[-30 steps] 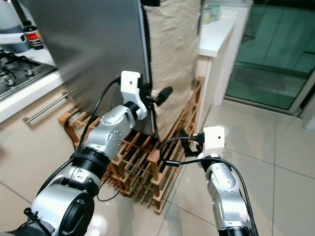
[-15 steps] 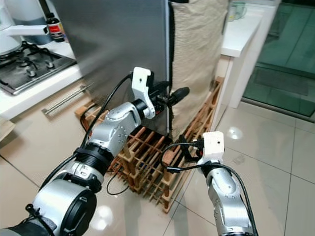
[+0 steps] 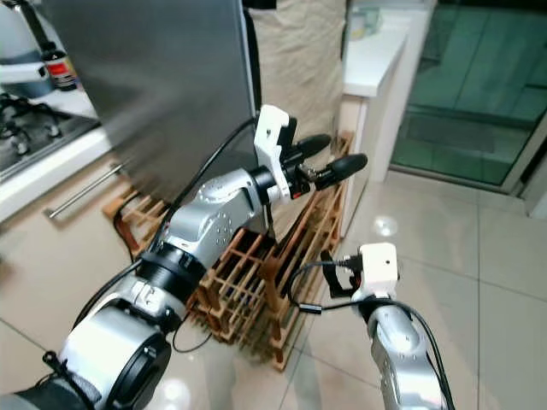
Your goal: Restocking fridge
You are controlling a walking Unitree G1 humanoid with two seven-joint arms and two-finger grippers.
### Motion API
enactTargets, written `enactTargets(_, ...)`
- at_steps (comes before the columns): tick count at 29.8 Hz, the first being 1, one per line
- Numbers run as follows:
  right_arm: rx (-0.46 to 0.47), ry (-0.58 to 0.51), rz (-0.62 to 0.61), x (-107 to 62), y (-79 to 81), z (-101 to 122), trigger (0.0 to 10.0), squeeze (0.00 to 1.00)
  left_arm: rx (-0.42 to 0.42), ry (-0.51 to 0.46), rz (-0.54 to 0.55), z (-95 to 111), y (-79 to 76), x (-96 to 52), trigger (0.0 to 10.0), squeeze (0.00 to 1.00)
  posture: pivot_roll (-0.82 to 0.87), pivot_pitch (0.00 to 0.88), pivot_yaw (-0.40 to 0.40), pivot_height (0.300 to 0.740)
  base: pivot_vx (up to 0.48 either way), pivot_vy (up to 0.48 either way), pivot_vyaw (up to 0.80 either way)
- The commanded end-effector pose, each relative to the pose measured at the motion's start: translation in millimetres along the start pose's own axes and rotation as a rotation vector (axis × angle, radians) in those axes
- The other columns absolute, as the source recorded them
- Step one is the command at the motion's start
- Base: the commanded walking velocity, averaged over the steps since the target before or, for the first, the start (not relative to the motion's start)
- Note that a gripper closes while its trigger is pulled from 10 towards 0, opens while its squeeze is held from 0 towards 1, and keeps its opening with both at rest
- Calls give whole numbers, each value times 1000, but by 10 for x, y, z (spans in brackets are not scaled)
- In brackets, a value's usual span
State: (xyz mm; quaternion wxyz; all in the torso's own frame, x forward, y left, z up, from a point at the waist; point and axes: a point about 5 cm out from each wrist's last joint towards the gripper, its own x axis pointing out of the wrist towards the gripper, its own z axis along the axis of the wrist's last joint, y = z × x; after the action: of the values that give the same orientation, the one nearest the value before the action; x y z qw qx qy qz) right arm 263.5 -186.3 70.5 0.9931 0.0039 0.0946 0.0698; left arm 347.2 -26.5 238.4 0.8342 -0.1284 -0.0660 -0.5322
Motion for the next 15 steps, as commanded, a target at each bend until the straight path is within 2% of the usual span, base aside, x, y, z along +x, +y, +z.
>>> enactTargets(1, -2, -60, 24, 52, 85, 138, 10000, 39, -95, -68, -36, -88, -293, 152, 10000, 0, -298, 0, 115, 740, 0, 0, 0)
enactTargets(3, -2, -73, 33, 77, 107, 171, 10000, 43, -59, -67, 43, -74, -142, 9, 10000, 0, -298, 0, 115, 740, 0, 0, 0)
enactTargets(4, -2, -73, 33, 77, 107, 171, 10000, 43, -59, -67, 43, -74, -142, 9, 10000, 0, -298, 0, 115, 740, 0, 0, 0)
enactTargets(8, -5, -99, 43, 96, 124, 216, 10000, 43, 69, -76, 283, -22, 141, -225, 10000, 0, -258, 0, 104, 740, 0, 0, 0)
enactTargets(13, 0, -95, 41, 101, 133, 195, 10000, 43, 90, -82, 382, -25, 191, -307, 10000, 0, -260, 0, 111, 740, 0, 0, 0)
enactTargets(15, 1, -96, 42, 102, 137, 194, 10000, 43, 84, -84, 384, -24, 186, -316, 10000, 0, -259, 0, 111, 740, 0, 0, 0)
